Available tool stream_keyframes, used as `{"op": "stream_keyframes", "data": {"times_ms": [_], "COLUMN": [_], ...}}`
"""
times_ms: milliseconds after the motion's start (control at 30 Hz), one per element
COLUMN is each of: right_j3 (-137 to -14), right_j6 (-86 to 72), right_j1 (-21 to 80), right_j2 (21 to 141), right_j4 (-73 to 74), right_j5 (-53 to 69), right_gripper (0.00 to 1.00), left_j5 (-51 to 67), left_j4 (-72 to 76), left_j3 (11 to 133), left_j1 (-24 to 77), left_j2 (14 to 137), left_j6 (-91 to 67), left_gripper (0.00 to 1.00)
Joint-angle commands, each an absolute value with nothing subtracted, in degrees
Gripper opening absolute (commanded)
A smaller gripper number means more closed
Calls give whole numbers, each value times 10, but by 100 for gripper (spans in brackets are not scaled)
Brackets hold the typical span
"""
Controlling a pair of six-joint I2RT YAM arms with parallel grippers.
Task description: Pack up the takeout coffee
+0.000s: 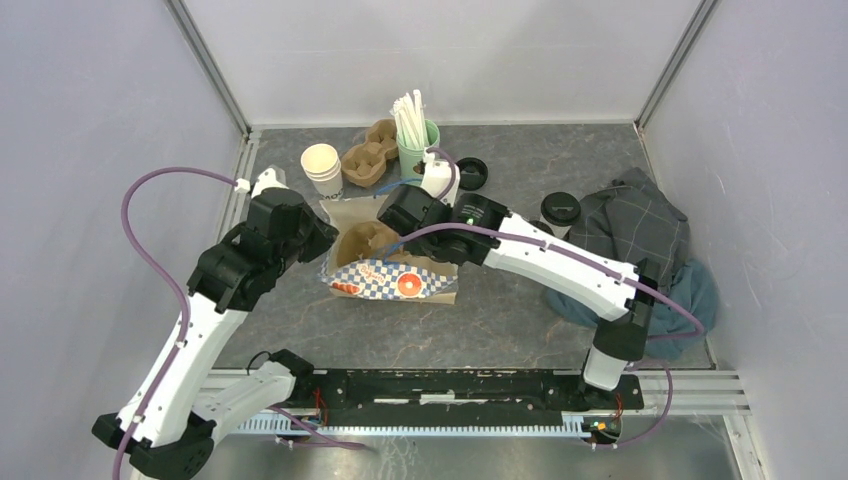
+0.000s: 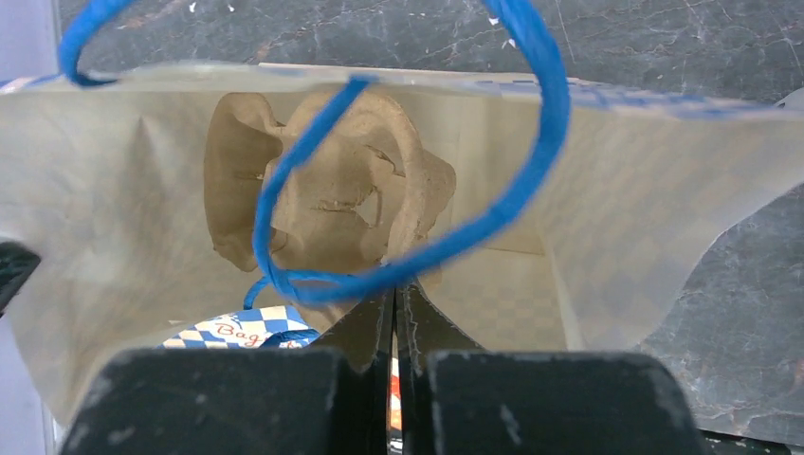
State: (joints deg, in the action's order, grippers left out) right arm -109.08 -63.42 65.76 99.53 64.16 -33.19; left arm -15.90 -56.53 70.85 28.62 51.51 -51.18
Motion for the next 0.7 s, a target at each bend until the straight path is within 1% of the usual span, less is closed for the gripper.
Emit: {"op": "stream_keyframes", "data": {"times_ms": [0,67,167,233,400,567,667], "right_j3": [-1119,-1087,-1028,-1028,-1080,-1020,-1028], "right_j6": [-629,-621,-582,-561,-536,-550,-570], "right_j1": [647,635,622,613,609,612,627], "right_j2": [992,965,914,898,896,900,927], "right_j4": [670,660,602,597,646,595,578], "right_j5": [-359,-347,-313,-285,-276,-281,-307], "right_gripper": [0,0,0,0,0,0,0], "left_j5": [-152,-163,-172,-178,-185,-166,-154], "left_j4": [-534,-535,-533,-535,-534,-540,-553], "left_j3": [706,704,692,689,687,698,708], "left_j1": [286,286,286,286,286,286,286], "left_j2": [508,503,494,492,495,498,505], "left_j6": [-518,-511,-494,-486,-475,-509,-542], "left_gripper": [2,2,2,2,2,2,2]}}
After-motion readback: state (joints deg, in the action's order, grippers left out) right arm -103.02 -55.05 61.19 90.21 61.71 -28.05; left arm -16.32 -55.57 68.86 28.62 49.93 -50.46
